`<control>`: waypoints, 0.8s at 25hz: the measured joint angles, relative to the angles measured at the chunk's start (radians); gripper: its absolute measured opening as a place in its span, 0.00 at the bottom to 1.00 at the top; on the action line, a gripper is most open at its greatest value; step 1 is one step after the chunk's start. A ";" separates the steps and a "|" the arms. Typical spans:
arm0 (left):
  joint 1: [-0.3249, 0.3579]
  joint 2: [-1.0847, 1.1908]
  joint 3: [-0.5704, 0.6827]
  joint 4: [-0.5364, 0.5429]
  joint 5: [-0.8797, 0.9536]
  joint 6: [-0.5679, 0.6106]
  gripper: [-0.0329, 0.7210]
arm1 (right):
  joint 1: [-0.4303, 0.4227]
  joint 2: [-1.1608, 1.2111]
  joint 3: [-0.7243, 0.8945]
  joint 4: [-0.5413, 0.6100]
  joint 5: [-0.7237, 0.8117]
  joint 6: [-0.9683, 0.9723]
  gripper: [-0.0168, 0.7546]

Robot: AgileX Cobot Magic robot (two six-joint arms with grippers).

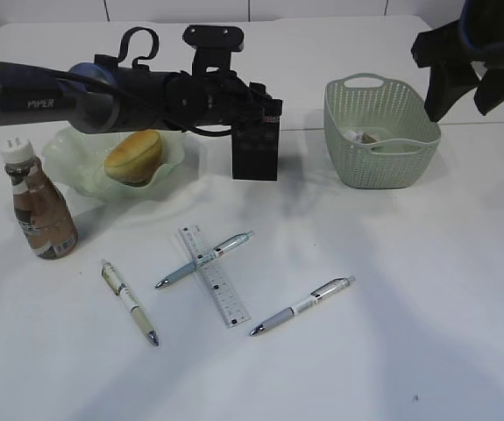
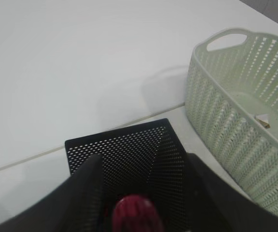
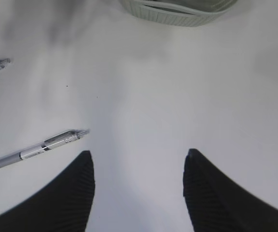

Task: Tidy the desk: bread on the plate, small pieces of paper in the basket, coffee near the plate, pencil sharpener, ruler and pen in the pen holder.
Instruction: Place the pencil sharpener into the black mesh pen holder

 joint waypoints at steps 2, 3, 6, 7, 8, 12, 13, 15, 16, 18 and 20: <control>0.000 0.004 0.000 0.000 -0.003 0.000 0.56 | 0.000 0.000 0.000 0.000 0.000 0.000 0.62; 0.000 0.006 0.000 0.000 -0.004 0.000 0.58 | 0.000 0.000 0.000 0.000 0.000 0.000 0.62; 0.000 0.008 -0.001 0.000 -0.012 0.000 0.62 | 0.000 0.000 0.000 0.000 0.000 0.000 0.62; 0.000 0.008 -0.001 0.000 -0.015 0.000 0.63 | 0.000 0.000 0.000 0.000 0.000 0.000 0.62; 0.000 0.008 -0.001 0.000 -0.019 0.000 0.63 | 0.000 0.000 0.000 0.000 0.000 0.000 0.62; 0.000 0.008 -0.002 0.002 -0.007 0.000 0.64 | 0.000 0.000 0.000 0.000 0.000 0.000 0.62; 0.000 0.008 -0.002 0.012 0.008 0.000 0.64 | 0.000 0.000 0.000 0.000 0.000 0.000 0.62; 0.000 -0.001 -0.002 0.044 0.040 0.000 0.64 | 0.000 0.000 0.000 0.000 0.000 0.000 0.62; 0.000 -0.008 -0.002 0.063 0.056 0.000 0.64 | 0.000 0.000 0.000 0.000 0.000 0.000 0.62; 0.000 -0.023 -0.002 0.093 0.079 0.000 0.64 | 0.000 0.000 0.000 0.000 0.000 0.000 0.62; 0.000 -0.043 -0.002 0.116 0.093 0.000 0.64 | 0.000 0.000 0.000 0.000 0.000 0.000 0.62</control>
